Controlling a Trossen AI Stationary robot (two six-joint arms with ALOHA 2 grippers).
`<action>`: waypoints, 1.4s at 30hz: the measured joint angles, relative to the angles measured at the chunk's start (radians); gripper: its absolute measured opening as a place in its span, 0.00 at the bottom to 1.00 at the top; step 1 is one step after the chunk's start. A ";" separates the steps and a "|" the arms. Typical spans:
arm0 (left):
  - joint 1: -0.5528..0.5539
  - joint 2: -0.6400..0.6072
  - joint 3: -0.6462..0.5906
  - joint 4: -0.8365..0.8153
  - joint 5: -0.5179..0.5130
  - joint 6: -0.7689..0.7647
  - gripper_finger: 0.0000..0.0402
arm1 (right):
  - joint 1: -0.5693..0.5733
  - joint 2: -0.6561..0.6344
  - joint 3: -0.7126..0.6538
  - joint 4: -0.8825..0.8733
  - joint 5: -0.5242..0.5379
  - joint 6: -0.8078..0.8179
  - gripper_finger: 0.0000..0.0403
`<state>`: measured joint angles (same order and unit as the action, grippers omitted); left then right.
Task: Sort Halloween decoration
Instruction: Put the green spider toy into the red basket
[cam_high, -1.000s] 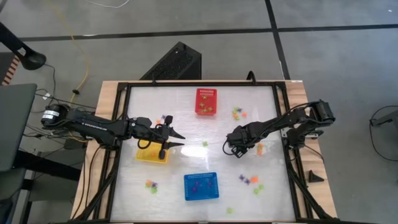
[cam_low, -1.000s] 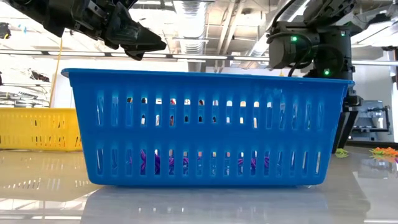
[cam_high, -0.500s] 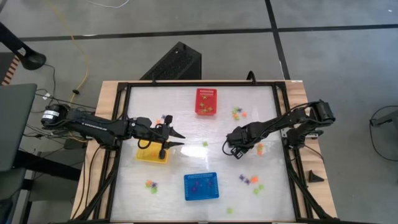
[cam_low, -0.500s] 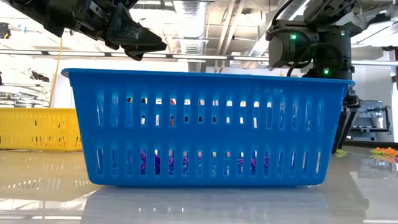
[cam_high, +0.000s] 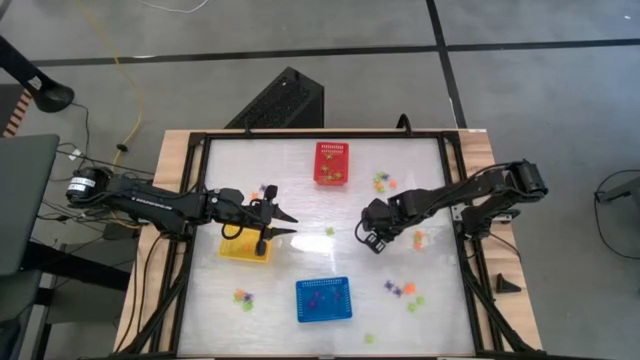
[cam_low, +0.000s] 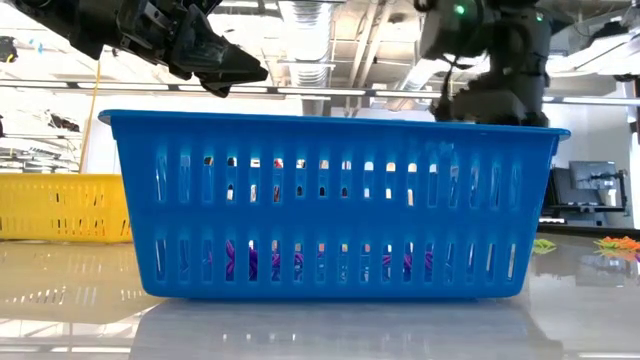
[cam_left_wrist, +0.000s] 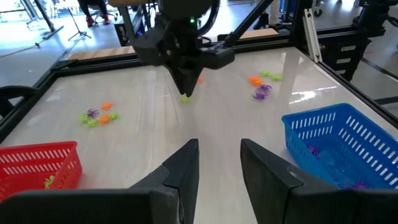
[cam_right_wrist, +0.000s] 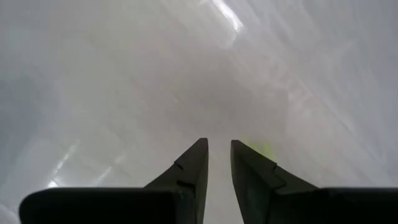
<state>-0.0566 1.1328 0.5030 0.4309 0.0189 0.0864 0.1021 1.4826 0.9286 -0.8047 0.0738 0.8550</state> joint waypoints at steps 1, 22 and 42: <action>0.000 0.000 0.000 0.000 0.000 0.000 0.27 | 0.000 0.000 0.009 0.001 0.000 -0.007 0.25; 0.000 0.000 0.000 -0.012 0.000 0.000 0.27 | -0.008 0.003 -0.104 -0.028 -0.027 -0.018 0.50; 0.000 0.000 0.000 -0.014 0.000 -0.004 0.27 | -0.012 0.003 -0.169 0.087 -0.026 -0.017 0.46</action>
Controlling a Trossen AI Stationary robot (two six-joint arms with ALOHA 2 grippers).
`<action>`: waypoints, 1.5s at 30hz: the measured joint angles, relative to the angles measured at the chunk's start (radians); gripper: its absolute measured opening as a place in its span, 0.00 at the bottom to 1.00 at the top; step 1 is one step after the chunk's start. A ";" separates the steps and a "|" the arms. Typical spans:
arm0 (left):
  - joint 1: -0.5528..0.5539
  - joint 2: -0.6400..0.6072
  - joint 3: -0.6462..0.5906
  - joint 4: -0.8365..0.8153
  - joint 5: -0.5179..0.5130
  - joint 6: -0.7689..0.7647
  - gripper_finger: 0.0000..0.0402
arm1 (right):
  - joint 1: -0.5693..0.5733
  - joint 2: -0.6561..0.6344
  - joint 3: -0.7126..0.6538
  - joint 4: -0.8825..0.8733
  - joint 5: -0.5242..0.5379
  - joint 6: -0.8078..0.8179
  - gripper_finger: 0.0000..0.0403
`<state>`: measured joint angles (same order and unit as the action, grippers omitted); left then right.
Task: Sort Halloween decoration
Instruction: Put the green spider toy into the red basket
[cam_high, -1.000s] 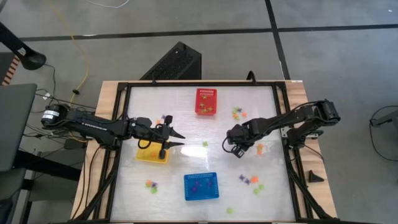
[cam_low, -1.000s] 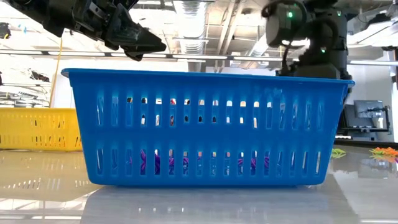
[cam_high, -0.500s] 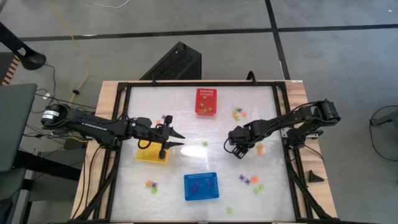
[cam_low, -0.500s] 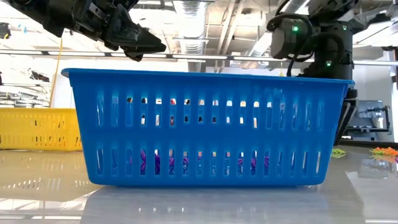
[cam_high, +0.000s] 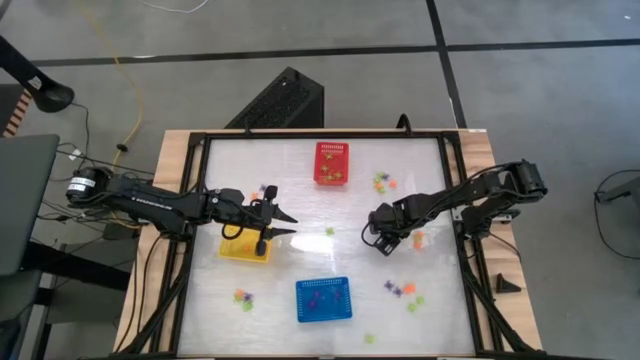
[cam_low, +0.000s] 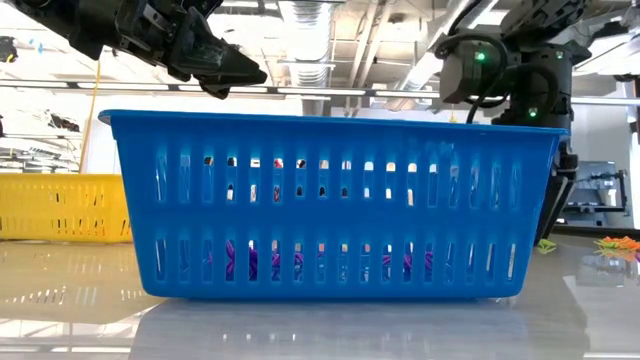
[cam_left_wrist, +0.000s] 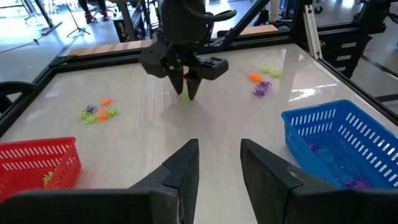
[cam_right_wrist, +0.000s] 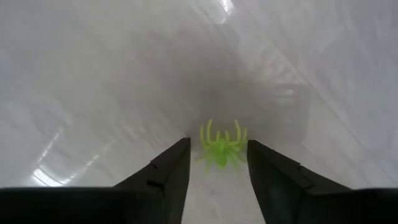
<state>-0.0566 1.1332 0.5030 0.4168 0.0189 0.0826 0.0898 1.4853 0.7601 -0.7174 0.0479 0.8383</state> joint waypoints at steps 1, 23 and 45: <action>0.000 0.000 0.000 0.000 0.000 0.000 0.27 | 0.000 0.000 0.000 0.001 0.000 0.000 0.44; 0.000 0.000 0.000 0.000 0.000 0.000 0.27 | 0.009 0.009 0.002 0.011 -0.002 0.052 0.26; 0.000 0.000 0.000 -0.008 0.000 -0.004 0.27 | 0.010 0.041 0.054 -0.001 -0.008 -0.012 0.25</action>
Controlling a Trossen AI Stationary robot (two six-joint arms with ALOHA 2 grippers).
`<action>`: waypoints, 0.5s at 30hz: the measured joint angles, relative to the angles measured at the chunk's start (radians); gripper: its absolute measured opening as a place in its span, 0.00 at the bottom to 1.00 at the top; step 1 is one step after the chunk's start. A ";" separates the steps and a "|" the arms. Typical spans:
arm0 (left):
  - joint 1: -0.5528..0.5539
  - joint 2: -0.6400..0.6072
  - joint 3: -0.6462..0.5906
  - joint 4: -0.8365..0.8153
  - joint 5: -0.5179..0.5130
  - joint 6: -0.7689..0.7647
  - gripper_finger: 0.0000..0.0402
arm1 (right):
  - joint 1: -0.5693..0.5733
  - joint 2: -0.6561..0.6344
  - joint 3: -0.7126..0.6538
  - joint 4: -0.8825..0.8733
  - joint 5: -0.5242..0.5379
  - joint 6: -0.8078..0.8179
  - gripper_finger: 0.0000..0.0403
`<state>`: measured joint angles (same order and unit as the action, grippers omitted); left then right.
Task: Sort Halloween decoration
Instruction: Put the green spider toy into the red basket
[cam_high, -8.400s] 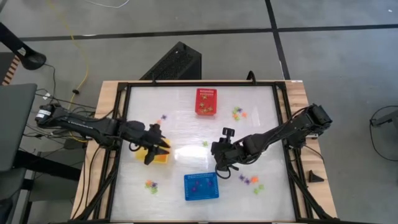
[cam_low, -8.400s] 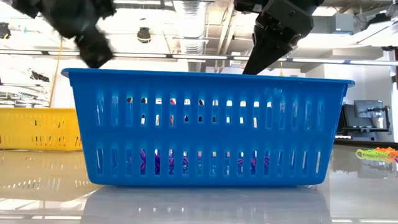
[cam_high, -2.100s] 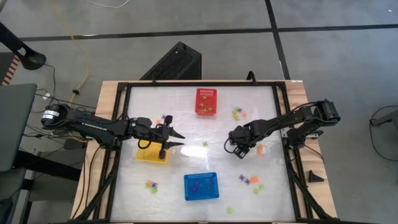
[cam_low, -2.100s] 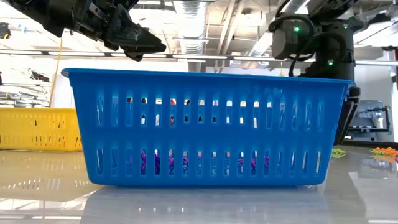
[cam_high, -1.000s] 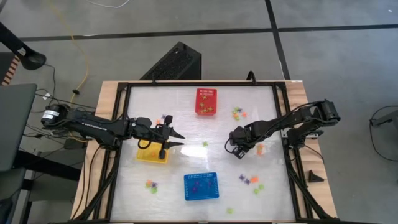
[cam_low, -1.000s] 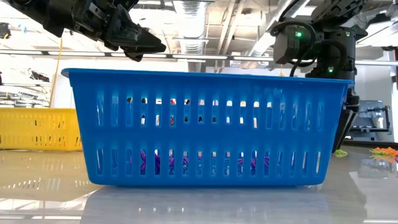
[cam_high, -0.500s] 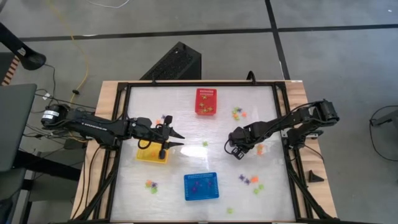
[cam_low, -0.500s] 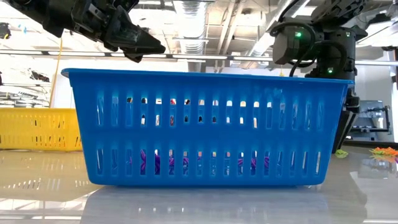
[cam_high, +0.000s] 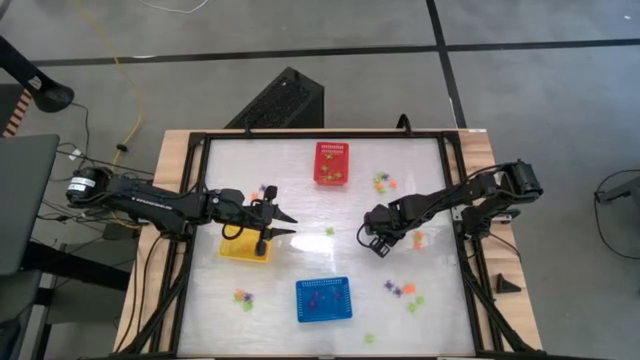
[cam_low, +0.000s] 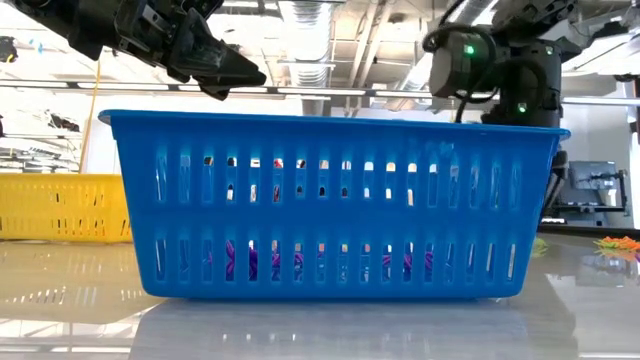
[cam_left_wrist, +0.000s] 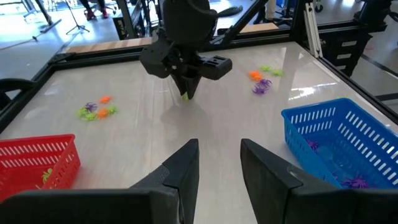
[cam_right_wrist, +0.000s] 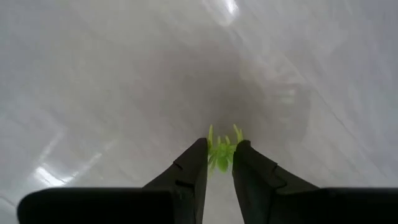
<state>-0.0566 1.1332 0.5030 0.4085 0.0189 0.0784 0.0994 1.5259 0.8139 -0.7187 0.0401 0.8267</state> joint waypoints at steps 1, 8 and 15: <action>0.000 0.000 0.000 0.000 0.000 0.000 0.27 | 0.000 0.000 0.006 -0.002 -0.001 -0.001 0.25; 0.000 0.000 0.000 0.000 0.000 0.000 0.27 | -0.001 -0.001 0.060 -0.007 -0.001 -0.044 0.25; 0.000 0.000 0.000 0.000 0.000 0.000 0.27 | -0.018 -0.001 0.142 -0.002 0.016 -0.115 0.25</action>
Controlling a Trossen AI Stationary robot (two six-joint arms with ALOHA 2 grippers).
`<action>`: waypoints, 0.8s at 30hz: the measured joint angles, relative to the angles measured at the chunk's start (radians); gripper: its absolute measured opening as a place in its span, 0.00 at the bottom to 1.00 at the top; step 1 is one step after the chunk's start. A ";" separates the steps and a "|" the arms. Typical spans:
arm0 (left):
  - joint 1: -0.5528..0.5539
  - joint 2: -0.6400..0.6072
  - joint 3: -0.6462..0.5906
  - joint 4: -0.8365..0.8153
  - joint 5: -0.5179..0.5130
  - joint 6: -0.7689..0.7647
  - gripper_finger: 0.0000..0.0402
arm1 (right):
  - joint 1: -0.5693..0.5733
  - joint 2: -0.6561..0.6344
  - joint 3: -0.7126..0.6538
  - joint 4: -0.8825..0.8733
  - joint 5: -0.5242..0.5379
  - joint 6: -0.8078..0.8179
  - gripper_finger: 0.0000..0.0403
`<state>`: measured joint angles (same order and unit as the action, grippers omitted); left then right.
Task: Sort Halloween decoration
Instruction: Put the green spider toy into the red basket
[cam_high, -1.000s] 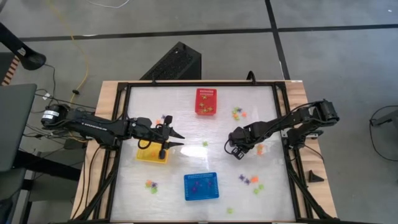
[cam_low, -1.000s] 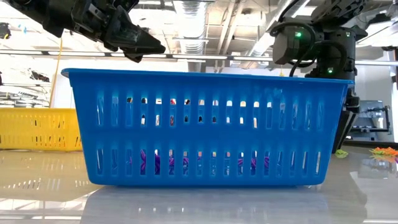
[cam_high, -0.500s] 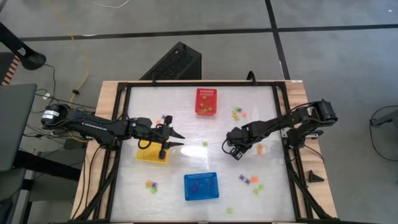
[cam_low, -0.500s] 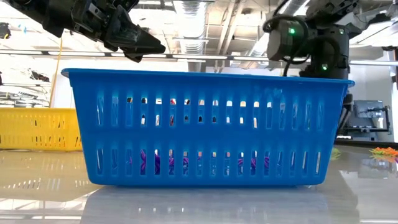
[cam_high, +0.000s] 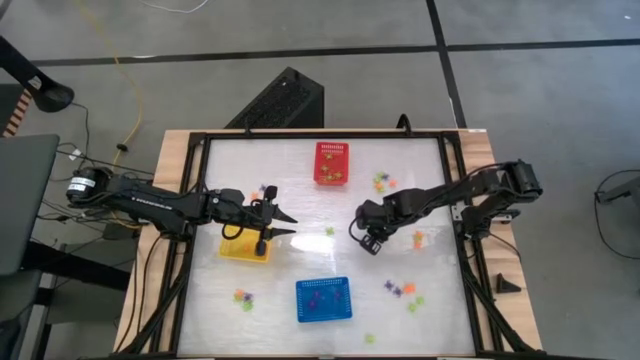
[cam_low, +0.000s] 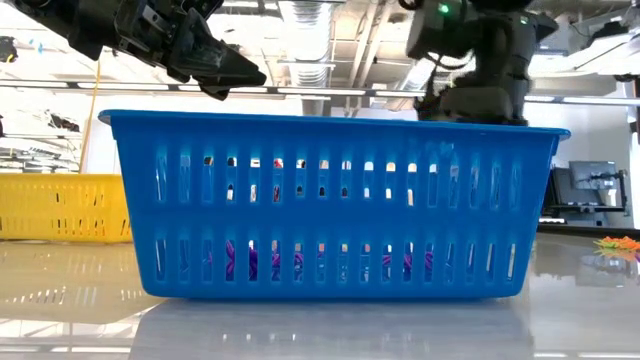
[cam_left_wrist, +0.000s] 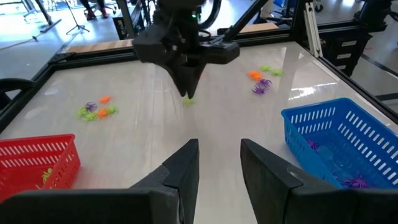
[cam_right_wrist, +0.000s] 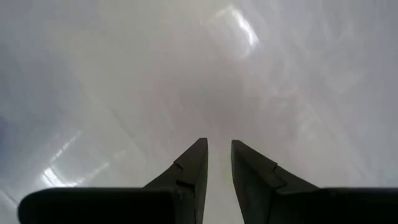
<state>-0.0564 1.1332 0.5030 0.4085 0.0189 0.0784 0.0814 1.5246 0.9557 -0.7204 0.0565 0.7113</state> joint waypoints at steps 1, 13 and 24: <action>0.000 0.000 0.000 0.000 0.000 0.000 0.27 | -0.005 0.000 0.009 0.001 0.005 -0.002 0.25; 0.000 0.000 0.000 0.000 0.000 0.004 0.27 | 0.017 0.001 -0.001 -0.072 -0.033 0.104 0.26; 0.000 0.000 0.000 0.000 0.000 0.002 0.27 | 0.023 0.002 -0.100 0.022 -0.032 0.146 0.26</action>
<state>-0.0566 1.1332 0.5030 0.4088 0.0189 0.0806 0.1040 1.5269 0.8558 -0.6985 0.0242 0.8571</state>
